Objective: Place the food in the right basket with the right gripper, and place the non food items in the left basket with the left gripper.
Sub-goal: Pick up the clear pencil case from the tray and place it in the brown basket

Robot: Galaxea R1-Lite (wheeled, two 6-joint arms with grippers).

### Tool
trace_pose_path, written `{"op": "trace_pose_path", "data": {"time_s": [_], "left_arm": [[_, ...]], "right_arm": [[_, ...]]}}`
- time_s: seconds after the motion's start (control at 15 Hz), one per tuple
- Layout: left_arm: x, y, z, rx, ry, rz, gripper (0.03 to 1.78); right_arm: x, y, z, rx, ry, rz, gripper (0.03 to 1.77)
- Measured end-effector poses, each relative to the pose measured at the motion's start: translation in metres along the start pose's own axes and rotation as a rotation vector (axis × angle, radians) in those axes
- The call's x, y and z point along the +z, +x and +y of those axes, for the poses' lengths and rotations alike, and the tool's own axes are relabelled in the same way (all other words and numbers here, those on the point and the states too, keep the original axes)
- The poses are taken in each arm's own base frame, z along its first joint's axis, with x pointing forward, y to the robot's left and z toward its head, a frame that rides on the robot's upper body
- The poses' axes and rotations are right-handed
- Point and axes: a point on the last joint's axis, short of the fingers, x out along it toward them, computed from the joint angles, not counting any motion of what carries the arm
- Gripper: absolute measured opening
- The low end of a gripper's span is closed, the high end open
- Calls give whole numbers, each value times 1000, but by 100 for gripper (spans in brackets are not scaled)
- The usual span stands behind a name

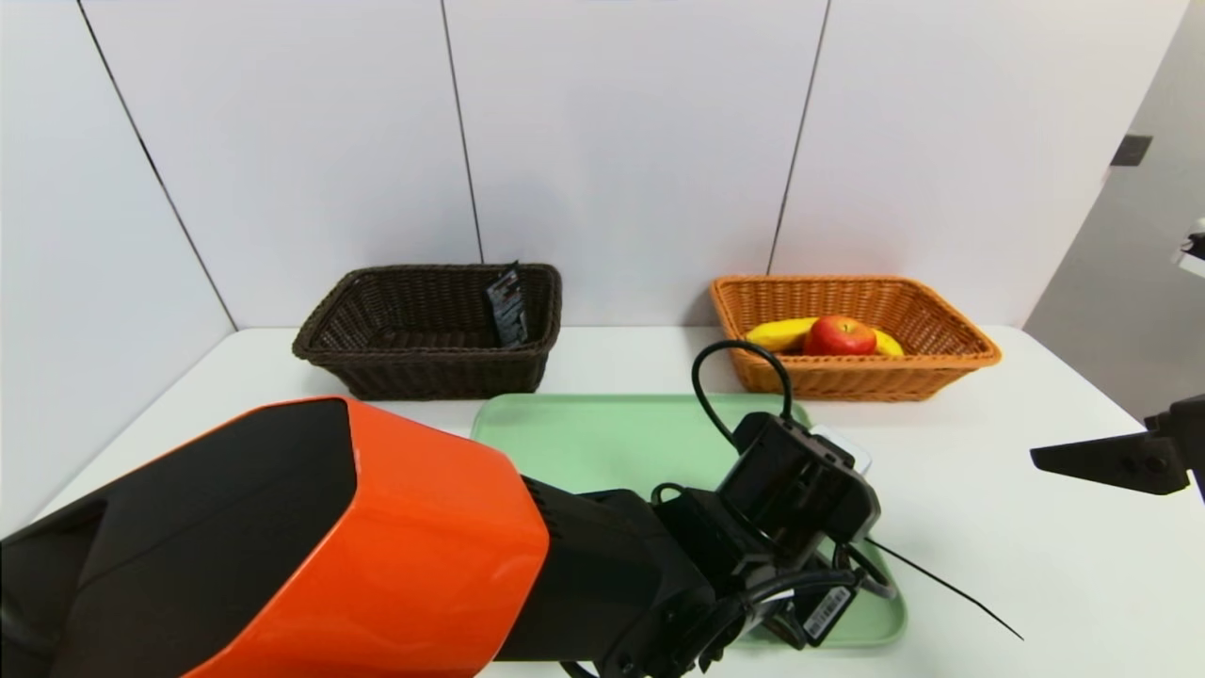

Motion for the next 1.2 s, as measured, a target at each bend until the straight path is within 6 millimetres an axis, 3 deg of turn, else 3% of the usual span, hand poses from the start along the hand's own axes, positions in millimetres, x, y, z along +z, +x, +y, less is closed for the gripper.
{"op": "trace_pose_path", "data": {"time_s": [0.33, 0.53, 0.8, 1.2], "left_arm": [[2, -2, 0, 0, 1, 0, 57], [7, -8, 5, 30, -2, -12, 57], [22, -30, 33, 80, -32, -18, 57], [54, -105, 101, 218, -92, -70, 57]], "right_arm": [[0, 0, 0, 0, 0, -2, 171], [0, 0, 0, 0, 0, -1, 171], [1, -1, 0, 0, -1, -5, 171], [1, 0, 0, 0, 0, -2, 171]]}}
